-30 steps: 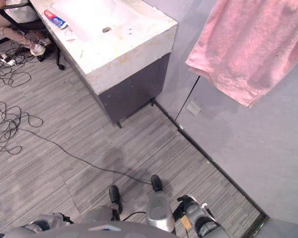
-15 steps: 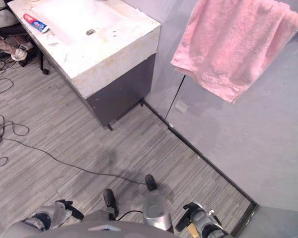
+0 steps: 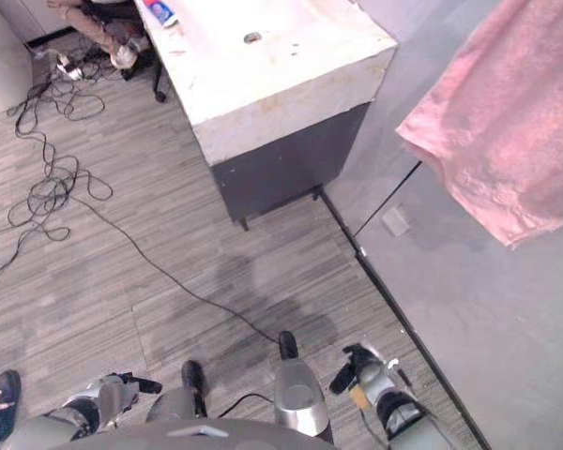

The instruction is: Organize the bathroom.

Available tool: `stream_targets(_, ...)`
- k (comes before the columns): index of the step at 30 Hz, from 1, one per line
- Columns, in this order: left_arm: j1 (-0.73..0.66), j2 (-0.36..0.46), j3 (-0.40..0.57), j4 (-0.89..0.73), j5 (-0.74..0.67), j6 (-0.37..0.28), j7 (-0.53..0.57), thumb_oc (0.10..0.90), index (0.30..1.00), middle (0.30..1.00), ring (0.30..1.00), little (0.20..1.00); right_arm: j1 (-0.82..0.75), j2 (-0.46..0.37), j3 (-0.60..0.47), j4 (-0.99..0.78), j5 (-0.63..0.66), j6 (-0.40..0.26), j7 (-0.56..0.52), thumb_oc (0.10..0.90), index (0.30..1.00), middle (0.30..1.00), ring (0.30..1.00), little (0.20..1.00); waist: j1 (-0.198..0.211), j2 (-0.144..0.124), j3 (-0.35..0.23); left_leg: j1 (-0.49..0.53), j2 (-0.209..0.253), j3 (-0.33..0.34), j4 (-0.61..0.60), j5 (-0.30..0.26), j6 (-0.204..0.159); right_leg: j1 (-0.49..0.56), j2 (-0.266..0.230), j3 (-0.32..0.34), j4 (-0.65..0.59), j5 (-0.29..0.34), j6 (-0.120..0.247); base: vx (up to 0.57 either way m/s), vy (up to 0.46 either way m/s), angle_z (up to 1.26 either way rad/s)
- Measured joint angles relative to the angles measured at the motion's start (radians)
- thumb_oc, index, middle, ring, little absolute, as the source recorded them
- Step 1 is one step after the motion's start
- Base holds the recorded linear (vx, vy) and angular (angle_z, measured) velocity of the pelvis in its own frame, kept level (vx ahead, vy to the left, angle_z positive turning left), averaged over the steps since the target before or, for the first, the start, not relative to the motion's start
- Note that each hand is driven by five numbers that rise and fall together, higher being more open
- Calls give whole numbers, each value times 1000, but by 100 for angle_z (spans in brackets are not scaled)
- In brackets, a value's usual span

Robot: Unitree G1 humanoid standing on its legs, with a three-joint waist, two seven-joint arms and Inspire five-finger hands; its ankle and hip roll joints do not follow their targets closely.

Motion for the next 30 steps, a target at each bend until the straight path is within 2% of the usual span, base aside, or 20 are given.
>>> stream_targets(1, -10, -7, -3, 1, -1, 0, 5, 800, 900, 900, 900, 900, -12, -10, -6, 1, 0, 0, -1, 800, 900, 900, 900, 900, 0, 8, -1, 5, -3, 7, -14, 16, 10, -29, 2, 1, 12, 11, 19, 26, 230, 6)
stream_targets(2, -10, -9, -16, 4, 0, -1, 5, 800, 900, 900, 900, 900, -15, -13, -11, 4, -1, 0, -1, 800, 900, 900, 900, 900, -3, 13, -1, 13, -4, 22, -31, 9, 2, -38, 5, -4, 17, 17, 29, 39, 149, 13)
stream_targets(4, -39, -7, -42, -4, 0, -13, 7, 800, 900, 900, 900, 900, -10, -9, -31, 29, -4, -2, 7, 800, 900, 900, 900, 900, 6, -2, 0, 21, -33, 33, -66, 1, -8, -57, -14, 12, 38, 18, 48, 59, 141, 15)
stream_targets(6, -39, -4, -40, -27, 0, -50, 9, 800, 900, 900, 900, 900, 12, -3, -38, 46, -4, -7, 12, 800, 900, 900, 900, 900, 23, -13, 3, 43, -79, 46, -73, -26, -5, -55, -62, 47, 47, 17, 88, 85, 228, -4)
stream_targets(8, -28, 4, -31, -26, 0, -57, 8, 800, 900, 900, 900, 900, 30, 6, -41, 49, -5, -9, 11, 800, 900, 900, 900, 900, 20, -11, 3, 64, -112, 63, -81, -40, 20, -37, -94, 65, 34, 20, 108, 88, 202, -11)
stream_targets(11, 13, 23, -18, -27, 0, -70, 8, 800, 900, 900, 900, 900, 73, 33, -47, 47, -4, -12, 9, 800, 900, 900, 900, 900, 19, 4, -1, 92, -142, 70, -82, -49, 33, 7, -120, 81, -11, 30, 133, 110, 249, -6)
stream_targets(13, 41, 31, -14, -30, 0, -71, 9, 800, 900, 900, 900, 900, 106, 53, -48, 47, -3, -12, 4, 800, 900, 900, 900, 900, 21, 10, -7, 99, -151, 77, -74, -56, 39, 16, -127, 91, -21, 36, 132, 118, 260, -9)
stream_targets(16, 62, 36, 4, -10, 0, -46, 8, 800, 900, 900, 900, 900, 135, 63, -65, 35, -11, -10, 3, 800, 900, 900, 900, 900, 34, -3, -5, 108, -164, 104, -47, -80, 51, 12, -131, 100, -19, 83, 156, 122, 198, -35)
stream_targets(17, 65, 35, 4, 7, 1, -37, 6, 800, 900, 900, 900, 900, 129, 61, -82, 37, -14, -13, 6, 800, 900, 900, 900, 900, 41, -11, -2, 105, -167, 117, -27, -97, 69, -11, -120, 94, 20, 105, 157, 130, 178, -48)
stream_targets(18, 62, 35, 5, 14, 1, -33, 5, 800, 900, 900, 900, 900, 121, 58, -87, 36, -19, -15, 10, 800, 900, 900, 900, 900, 50, -16, 1, 103, -168, 113, -9, -112, 81, -35, -113, 92, 51, 118, 156, 109, 131, -95)
stream_targets(19, 70, 40, 16, 12, 28, -15, 3, 800, 900, 900, 900, 900, 89, 56, -85, 34, -51, -24, 31, 800, 900, 900, 900, 900, 61, -29, 7, 132, -148, 145, -12, -128, 68, -74, -89, 90, 123, 143, 149, 127, 93, -81)
stream_targets(20, 79, 40, 15, 15, 42, -13, 3, 800, 900, 900, 900, 900, 83, 54, -81, 35, -52, -27, 35, 800, 900, 900, 900, 900, 53, -33, 1, 140, -143, 148, -13, -129, 68, -70, -87, 89, 121, 151, 151, 108, 74, -64)
stream_targets(21, 80, 36, 10, 4, 47, -3, 5, 800, 900, 900, 900, 900, 96, 50, -73, 11, -48, -29, 40, 800, 900, 900, 900, 900, 36, -37, -24, 135, -135, 146, -18, -122, 79, -77, -68, 68, 127, 111, 134, 89, 82, -12)
stream_targets(22, 84, 50, 10, 4, 53, -4, 4, 800, 900, 900, 900, 900, 94, 55, -66, 11, -47, -26, 44, 800, 900, 900, 900, 900, 42, -36, -31, 126, -123, 145, -23, -124, 73, -82, -40, 67, 137, 72, 133, 8, 48, 8)
stream_targets(24, 72, 65, 1, -20, 76, -6, 7, 800, 900, 900, 900, 900, 110, 57, -60, -19, -47, -27, 46, 800, 900, 900, 900, 900, 10, -46, -48, 78, -112, 98, -31, -111, 76, -75, 24, 58, 128, 10, 112, -42, 29, 58)
stream_targets(25, 55, 77, 1, -29, 74, -6, 3, 800, 900, 900, 900, 900, 114, 55, -60, -22, -47, -28, 50, 800, 900, 900, 900, 900, -15, -79, -49, 59, -133, 77, -47, -75, 66, -46, 40, 66, 76, 5, 42, -45, 21, 76)
stream_targets(27, 12, 43, 4, -58, 62, -5, 9, 800, 900, 900, 900, 900, 107, 15, -64, -11, -49, -23, 38, 800, 900, 900, 900, 900, -9, -40, -21, 58, -134, 87, -70, -41, 72, -51, 50, 53, 51, 32, 45, -12, 10, 18)
stream_targets(28, 12, 43, 4, -58, 62, -5, 9, 800, 900, 900, 900, 900, 107, 15, -64, -11, -49, -23, 38, 800, 900, 900, 900, 900, -9, -40, -21, 58, -134, 87, -70, -41, 72, -51, 50, 53, 51, 32, 45, 27, 3, -13)
stream_targets(29, 2, 25, 4, -63, 53, -4, 25, 800, 900, 900, 900, 900, 108, 2, -64, -11, -48, -26, 27, 800, 900, 900, 900, 900, -13, -17, -9, 56, -134, 86, -52, -37, 63, -44, 52, 65, 57, 19, 46, 150, -80, 13)
stream_targets(30, -10, 1, 3, -60, 46, -6, 31, 800, 900, 900, 900, 900, 104, -2, -64, -2, -47, -26, 17, 800, 900, 900, 900, 900, -26, 18, 1, 49, -118, 78, -8, -52, 44, -34, 53, 53, 82, -10, 28, 150, -80, 13)
